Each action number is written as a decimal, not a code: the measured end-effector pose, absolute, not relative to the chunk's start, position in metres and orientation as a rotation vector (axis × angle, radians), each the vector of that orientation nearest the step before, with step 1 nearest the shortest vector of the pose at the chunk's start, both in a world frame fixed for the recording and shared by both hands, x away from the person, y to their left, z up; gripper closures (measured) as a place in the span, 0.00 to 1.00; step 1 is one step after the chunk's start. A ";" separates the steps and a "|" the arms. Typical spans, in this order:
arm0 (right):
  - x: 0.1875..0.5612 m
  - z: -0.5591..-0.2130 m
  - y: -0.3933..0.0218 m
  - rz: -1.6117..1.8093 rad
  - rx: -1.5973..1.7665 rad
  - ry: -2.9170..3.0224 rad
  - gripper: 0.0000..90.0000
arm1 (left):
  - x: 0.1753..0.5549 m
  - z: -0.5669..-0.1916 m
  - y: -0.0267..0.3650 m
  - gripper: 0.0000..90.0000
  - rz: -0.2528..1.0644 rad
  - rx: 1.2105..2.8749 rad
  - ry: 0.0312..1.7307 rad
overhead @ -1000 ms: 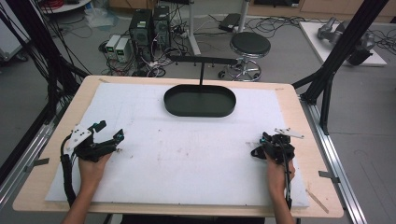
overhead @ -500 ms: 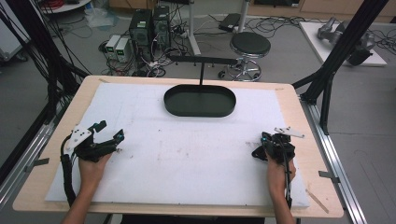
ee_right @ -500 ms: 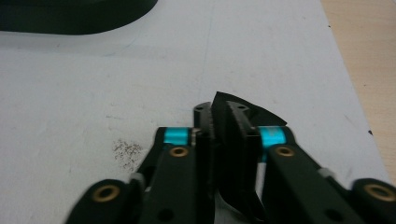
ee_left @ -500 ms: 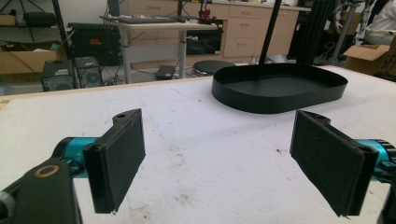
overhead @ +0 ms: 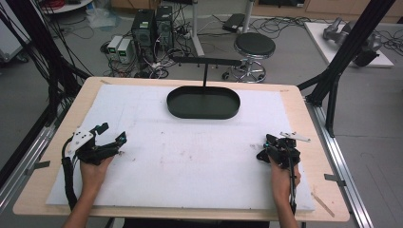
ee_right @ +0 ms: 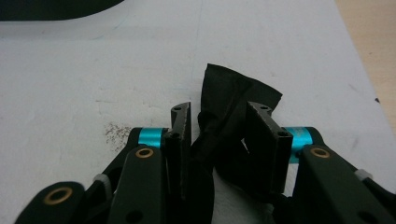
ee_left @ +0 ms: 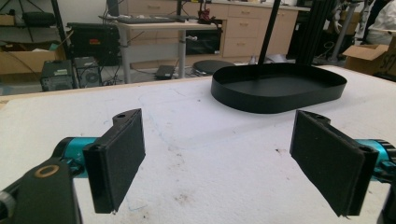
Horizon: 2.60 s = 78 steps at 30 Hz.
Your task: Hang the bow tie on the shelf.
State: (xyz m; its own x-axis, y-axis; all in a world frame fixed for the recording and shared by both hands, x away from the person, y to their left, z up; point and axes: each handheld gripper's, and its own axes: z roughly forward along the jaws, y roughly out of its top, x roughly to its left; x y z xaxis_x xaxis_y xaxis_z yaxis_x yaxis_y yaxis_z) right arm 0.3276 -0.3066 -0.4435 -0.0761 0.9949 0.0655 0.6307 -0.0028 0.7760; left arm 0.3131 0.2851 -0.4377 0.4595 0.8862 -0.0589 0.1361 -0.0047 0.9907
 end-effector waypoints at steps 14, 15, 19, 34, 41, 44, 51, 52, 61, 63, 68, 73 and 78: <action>0.326 -0.435 -0.306 0.959 1.672 1.726 0.86 | 0.313 -0.438 0.285 0.20 0.759 1.475 0.947; 0.325 -0.432 -0.306 0.976 1.678 1.722 0.86 | 0.313 -0.438 0.285 0.20 0.758 1.473 0.948; 0.323 -0.420 -0.303 1.066 1.633 1.734 0.86 | 0.313 -0.438 0.285 0.20 0.758 1.475 0.947; 0.336 -0.369 -0.277 1.227 1.386 1.838 0.86 | 0.313 -0.438 0.285 0.20 0.757 1.474 0.946; 0.355 -0.356 -0.271 1.283 1.316 1.847 0.86 | 0.314 -0.438 0.285 0.20 0.754 1.471 0.946; 0.364 -0.352 -0.269 1.306 1.294 1.856 0.86 | 0.314 -0.438 0.285 0.20 0.753 1.471 0.946; 0.385 -0.344 -0.263 1.355 1.246 1.830 0.86 | 0.314 -0.438 0.285 0.20 0.752 1.469 0.946; 0.388 -0.342 -0.261 1.359 1.235 1.827 0.86 | 0.314 -0.438 0.285 0.20 0.752 1.468 0.945; 0.415 -0.333 -0.254 1.421 1.150 1.811 0.86 | 0.314 -0.438 0.286 0.20 0.750 1.463 0.951; 0.420 -0.333 -0.254 1.446 1.124 1.811 0.86 | 0.314 -0.438 0.286 0.20 0.749 1.464 0.950; 0.430 -0.334 -0.254 1.497 1.112 1.793 0.86 | 0.314 -0.438 0.286 0.20 0.748 1.467 0.950; 0.440 -0.330 -0.252 1.501 1.092 1.794 0.86 | 0.314 -0.438 0.286 0.20 0.749 1.467 0.951; 0.448 -0.325 -0.247 1.515 1.093 1.787 0.86 | 0.314 -0.438 0.286 0.20 0.752 1.471 0.949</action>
